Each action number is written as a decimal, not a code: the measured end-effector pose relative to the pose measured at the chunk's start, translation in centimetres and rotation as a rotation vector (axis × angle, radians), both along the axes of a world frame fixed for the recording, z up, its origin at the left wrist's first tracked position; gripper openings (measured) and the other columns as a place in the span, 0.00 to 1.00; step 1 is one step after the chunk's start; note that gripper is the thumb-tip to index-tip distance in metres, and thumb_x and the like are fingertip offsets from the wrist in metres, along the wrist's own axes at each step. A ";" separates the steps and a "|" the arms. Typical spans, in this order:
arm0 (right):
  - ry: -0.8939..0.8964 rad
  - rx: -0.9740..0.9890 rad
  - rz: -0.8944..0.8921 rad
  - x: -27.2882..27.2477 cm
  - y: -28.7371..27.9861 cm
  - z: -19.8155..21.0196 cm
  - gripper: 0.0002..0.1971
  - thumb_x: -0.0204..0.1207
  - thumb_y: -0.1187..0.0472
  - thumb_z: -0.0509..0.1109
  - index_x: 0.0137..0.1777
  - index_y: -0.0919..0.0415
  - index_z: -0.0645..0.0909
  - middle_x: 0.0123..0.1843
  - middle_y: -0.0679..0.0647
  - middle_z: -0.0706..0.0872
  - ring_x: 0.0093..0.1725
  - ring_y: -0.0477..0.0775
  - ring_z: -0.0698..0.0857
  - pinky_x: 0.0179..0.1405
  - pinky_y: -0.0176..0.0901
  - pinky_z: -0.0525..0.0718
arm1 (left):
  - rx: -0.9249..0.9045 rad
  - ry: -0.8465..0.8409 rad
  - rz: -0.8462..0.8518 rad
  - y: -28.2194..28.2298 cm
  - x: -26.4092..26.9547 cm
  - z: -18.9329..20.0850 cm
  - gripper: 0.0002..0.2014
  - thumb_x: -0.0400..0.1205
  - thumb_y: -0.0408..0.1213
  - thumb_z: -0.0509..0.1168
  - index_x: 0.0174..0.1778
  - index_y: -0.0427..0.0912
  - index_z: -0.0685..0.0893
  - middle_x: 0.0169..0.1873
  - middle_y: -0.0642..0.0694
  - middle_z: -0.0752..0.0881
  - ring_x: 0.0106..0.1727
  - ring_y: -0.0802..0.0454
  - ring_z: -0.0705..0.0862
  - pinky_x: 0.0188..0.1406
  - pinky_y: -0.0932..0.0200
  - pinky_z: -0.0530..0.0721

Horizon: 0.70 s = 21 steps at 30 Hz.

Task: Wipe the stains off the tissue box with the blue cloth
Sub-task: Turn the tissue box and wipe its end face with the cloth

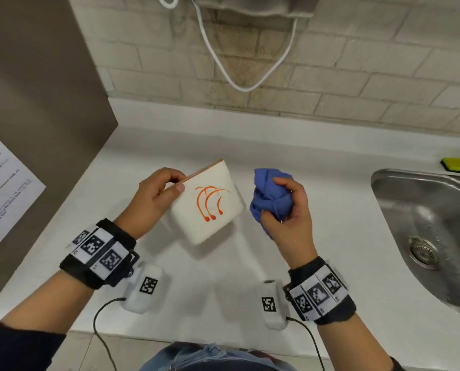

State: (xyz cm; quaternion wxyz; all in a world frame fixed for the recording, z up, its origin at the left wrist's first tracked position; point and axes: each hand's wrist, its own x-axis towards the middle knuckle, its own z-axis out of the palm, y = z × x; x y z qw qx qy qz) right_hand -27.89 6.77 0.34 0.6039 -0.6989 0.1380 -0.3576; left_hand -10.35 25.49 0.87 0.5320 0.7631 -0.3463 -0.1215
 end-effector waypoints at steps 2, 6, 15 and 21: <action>-0.001 -0.204 -0.051 2.0 1.8 0.9 0.34 0.63 0.79 0.70 0.65 0.47 0.71 0.62 0.41 0.75 0.63 0.41 0.76 0.63 0.36 0.76 | -0.049 0.116 -0.043 0.4 0.6 0.2 0.13 0.68 0.56 0.57 0.43 0.58 0.81 0.43 0.57 0.83 0.45 0.60 0.80 0.42 0.64 0.75; 0.105 -0.439 -0.130 5.4 4.1 1.6 0.33 0.66 0.72 0.67 0.73 0.55 0.68 0.51 0.49 0.77 0.52 0.30 0.71 0.58 0.30 0.74 | -0.056 0.216 -0.076 0.4 1.7 0.3 0.20 0.67 0.57 0.57 0.46 0.48 0.81 0.43 0.47 0.82 0.44 0.55 0.80 0.44 0.61 0.75; 0.207 -0.588 -0.017 8.4 6.9 3.0 0.31 0.68 0.67 0.57 0.74 0.56 0.68 0.76 0.57 0.66 0.69 0.51 0.66 0.70 0.45 0.64 | -0.070 0.317 -0.105 0.1 4.5 0.5 0.20 0.64 0.58 0.57 0.43 0.50 0.81 0.40 0.51 0.84 0.36 0.68 0.82 0.39 0.74 0.78; 0.149 -0.767 0.125 9.1 6.7 3.2 0.25 0.70 0.61 0.54 0.67 0.57 0.78 0.66 0.51 0.80 0.63 0.56 0.73 0.62 0.55 0.70 | -0.106 0.369 -0.152 0.3 5.8 0.3 0.19 0.66 0.58 0.57 0.41 0.48 0.79 0.36 0.55 0.84 0.34 0.68 0.81 0.38 0.74 0.78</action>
